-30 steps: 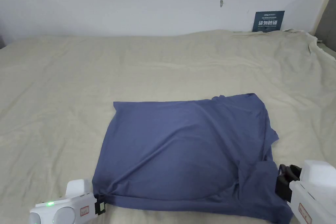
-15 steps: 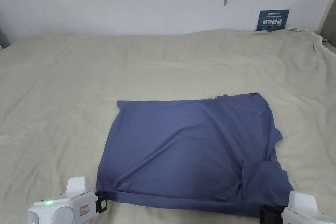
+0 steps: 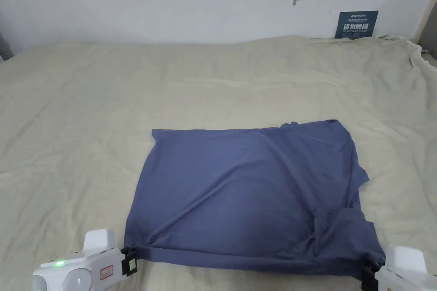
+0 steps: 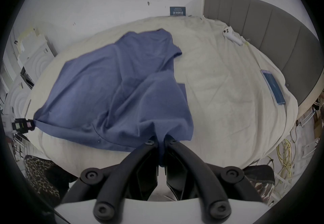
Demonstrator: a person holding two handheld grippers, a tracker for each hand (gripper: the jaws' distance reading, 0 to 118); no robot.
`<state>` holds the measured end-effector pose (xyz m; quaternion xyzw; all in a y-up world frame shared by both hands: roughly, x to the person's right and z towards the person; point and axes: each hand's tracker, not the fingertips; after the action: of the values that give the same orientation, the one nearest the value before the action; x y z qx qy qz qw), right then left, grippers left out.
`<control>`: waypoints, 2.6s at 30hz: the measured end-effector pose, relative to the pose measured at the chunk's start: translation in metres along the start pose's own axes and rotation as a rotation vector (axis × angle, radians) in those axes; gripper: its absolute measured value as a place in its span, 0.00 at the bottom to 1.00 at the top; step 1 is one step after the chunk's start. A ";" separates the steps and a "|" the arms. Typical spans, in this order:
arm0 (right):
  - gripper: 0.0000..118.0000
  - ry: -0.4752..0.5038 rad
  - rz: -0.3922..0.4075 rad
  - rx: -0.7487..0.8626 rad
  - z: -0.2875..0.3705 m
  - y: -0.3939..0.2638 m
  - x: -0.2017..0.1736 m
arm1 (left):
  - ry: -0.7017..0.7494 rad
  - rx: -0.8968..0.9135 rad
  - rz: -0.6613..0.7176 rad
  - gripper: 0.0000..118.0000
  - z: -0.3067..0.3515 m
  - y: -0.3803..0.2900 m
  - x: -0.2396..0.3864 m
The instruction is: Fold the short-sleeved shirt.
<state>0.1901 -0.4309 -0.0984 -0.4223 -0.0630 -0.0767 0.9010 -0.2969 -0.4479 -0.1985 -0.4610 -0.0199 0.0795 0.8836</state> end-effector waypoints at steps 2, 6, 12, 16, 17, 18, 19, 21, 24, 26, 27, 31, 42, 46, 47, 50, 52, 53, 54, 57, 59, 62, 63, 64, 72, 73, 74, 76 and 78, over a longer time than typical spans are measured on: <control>0.02 0.003 0.009 0.027 -0.005 0.011 0.011 | -0.004 0.006 0.004 0.04 0.000 0.006 -0.001; 0.02 0.011 0.026 0.085 -0.011 0.040 0.015 | -0.022 0.035 0.023 0.04 -0.002 0.026 -0.004; 0.02 0.015 0.055 0.129 -0.032 0.087 0.011 | -0.037 0.090 0.013 0.04 -0.006 0.073 0.004; 0.02 0.002 0.081 0.133 -0.056 0.116 0.009 | -0.028 0.102 -0.018 0.04 -0.024 0.107 0.012; 0.02 -0.002 0.090 0.123 -0.064 0.122 0.010 | -0.021 0.095 -0.036 0.04 -0.031 0.114 0.014; 0.02 -0.003 0.092 0.114 -0.069 0.127 0.005 | -0.011 0.086 -0.053 0.04 -0.038 0.119 0.016; 0.02 -0.005 0.097 0.103 -0.078 0.132 0.005 | -0.005 0.077 -0.065 0.04 -0.046 0.125 0.017; 0.02 -0.005 0.098 0.068 -0.096 0.139 0.007 | 0.007 0.055 -0.078 0.04 -0.064 0.133 0.020; 0.02 -0.029 0.110 0.011 -0.120 0.145 0.002 | 0.017 0.001 -0.075 0.04 -0.090 0.141 0.023; 0.02 -0.042 0.109 -0.033 -0.140 0.148 0.002 | 0.041 -0.032 -0.103 0.04 -0.108 0.144 0.026; 0.02 -0.048 0.104 -0.052 -0.148 0.148 0.003 | 0.049 -0.044 -0.117 0.04 -0.115 0.144 0.028; 0.03 -0.070 0.089 -0.120 -0.170 0.143 -0.002 | 0.077 -0.083 -0.154 0.04 -0.138 0.144 0.035; 0.76 -0.069 0.090 -0.093 -0.143 0.151 -0.015 | 0.117 -0.063 -0.141 0.91 -0.123 0.150 0.043; 0.84 -0.041 0.083 0.033 -0.099 0.160 -0.015 | 0.067 0.045 -0.139 0.94 -0.087 0.153 0.049; 0.84 -0.029 0.083 0.063 -0.088 0.162 -0.016 | 0.059 0.067 -0.144 0.94 -0.077 0.154 0.050; 0.84 -0.004 0.090 0.156 -0.050 0.163 -0.016 | 0.040 0.144 -0.157 0.94 -0.041 0.152 0.056; 0.84 0.008 0.095 0.206 -0.026 0.160 -0.018 | 0.035 0.200 -0.156 0.94 -0.020 0.148 0.057; 0.84 0.013 0.095 0.232 -0.015 0.157 -0.019 | 0.033 0.213 -0.156 0.94 -0.011 0.146 0.057; 0.84 0.017 0.095 0.245 -0.006 0.154 -0.018 | 0.028 0.229 -0.151 0.94 -0.002 0.143 0.057; 0.84 0.026 0.086 0.335 0.020 0.138 -0.020 | -0.011 0.309 -0.155 0.91 0.023 0.129 0.057; 0.84 0.010 0.092 0.353 0.031 0.128 -0.020 | 0.006 0.341 -0.162 0.83 0.035 0.117 0.059; 0.73 0.003 0.097 0.399 0.037 0.114 -0.013 | 0.016 0.411 -0.188 0.61 0.051 0.097 0.063; 0.60 0.007 0.097 0.414 0.040 0.110 -0.011 | 0.009 0.438 -0.184 0.54 0.054 0.090 0.063; 0.42 0.011 0.101 0.424 0.043 0.106 -0.010 | -0.005 0.450 -0.184 0.45 0.056 0.083 0.063; 0.00 0.019 0.126 0.475 0.055 0.087 -0.019 | -0.021 0.465 -0.191 0.00 0.066 0.053 0.062; 0.00 0.013 0.137 0.472 0.055 0.088 -0.020 | -0.021 0.448 -0.171 0.00 0.064 0.053 0.061; 0.00 0.008 0.143 0.473 0.052 0.089 -0.017 | -0.021 0.442 -0.164 0.00 0.062 0.054 0.059; 0.00 0.006 0.142 0.475 0.052 0.090 -0.016 | -0.013 0.416 -0.157 0.00 0.058 0.057 0.057; 0.00 0.009 0.129 0.472 0.049 0.094 -0.014 | -0.007 0.370 -0.133 0.00 0.052 0.064 0.053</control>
<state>0.1921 -0.3323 -0.1406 -0.2030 -0.0481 -0.0041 0.9780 -0.2585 -0.3613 -0.2229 -0.2881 -0.0386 0.0249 0.9565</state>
